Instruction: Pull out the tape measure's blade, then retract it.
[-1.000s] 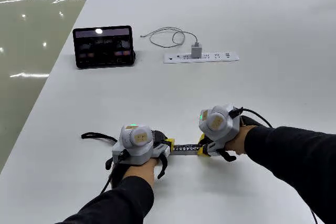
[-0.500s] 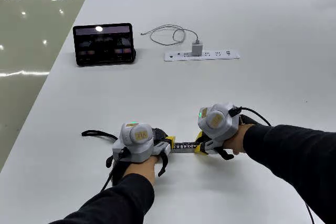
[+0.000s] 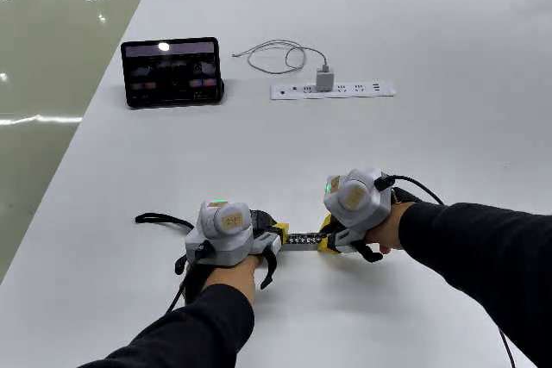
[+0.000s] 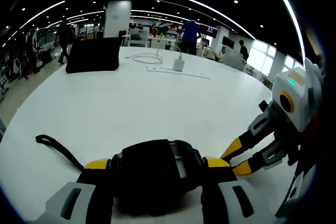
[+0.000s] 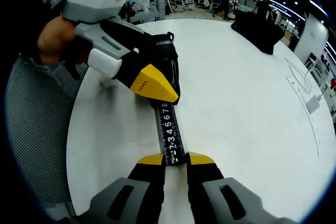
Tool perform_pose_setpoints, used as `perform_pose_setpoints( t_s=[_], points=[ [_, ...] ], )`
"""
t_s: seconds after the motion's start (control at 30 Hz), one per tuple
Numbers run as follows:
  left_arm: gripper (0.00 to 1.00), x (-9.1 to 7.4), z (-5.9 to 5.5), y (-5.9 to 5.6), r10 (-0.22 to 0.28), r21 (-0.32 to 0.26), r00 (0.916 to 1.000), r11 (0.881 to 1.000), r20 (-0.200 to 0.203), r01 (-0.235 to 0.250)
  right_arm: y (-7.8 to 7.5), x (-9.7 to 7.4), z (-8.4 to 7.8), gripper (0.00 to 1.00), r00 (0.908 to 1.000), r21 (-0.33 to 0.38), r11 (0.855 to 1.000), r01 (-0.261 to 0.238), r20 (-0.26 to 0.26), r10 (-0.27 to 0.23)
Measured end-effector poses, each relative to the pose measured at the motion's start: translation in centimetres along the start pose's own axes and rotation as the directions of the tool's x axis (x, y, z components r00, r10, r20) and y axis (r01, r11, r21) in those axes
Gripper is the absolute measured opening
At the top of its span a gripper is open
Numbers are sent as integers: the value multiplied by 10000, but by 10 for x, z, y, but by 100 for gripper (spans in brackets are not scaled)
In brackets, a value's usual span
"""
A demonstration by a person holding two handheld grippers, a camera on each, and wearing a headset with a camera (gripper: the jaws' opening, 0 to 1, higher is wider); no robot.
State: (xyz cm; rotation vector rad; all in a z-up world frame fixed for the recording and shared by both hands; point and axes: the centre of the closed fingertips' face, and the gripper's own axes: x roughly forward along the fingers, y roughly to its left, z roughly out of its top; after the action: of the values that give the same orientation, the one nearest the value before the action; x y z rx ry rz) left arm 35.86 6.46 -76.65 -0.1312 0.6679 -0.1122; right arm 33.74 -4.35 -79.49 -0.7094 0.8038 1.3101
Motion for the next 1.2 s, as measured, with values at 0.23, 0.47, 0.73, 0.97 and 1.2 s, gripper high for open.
perform_pose_setpoints(
  t_s=[0.23,0.47,0.73,0.97,1.2],
  points=[
    [64,0,0,0,-30,-18,10000,10000,-27,30,1,1,1,12,10000,56,10000,13,32,-13],
    [64,0,0,0,-67,-38,10000,10000,-11,67,1,3,4,11,10000,-55,10000,-27,77,27],
    [63,-1,0,1,-272,-223,9994,9994,-190,268,1,3,5,12,9997,54,10000,-78,237,76],
    [63,-2,-1,0,-467,-279,9986,9986,-257,459,1,3,6,12,9993,-310,9995,-110,346,120],
    [62,-3,-1,0,-703,-228,9970,9973,-315,696,3,5,9,12,9989,-316,9992,-244,397,256]
  ],
)
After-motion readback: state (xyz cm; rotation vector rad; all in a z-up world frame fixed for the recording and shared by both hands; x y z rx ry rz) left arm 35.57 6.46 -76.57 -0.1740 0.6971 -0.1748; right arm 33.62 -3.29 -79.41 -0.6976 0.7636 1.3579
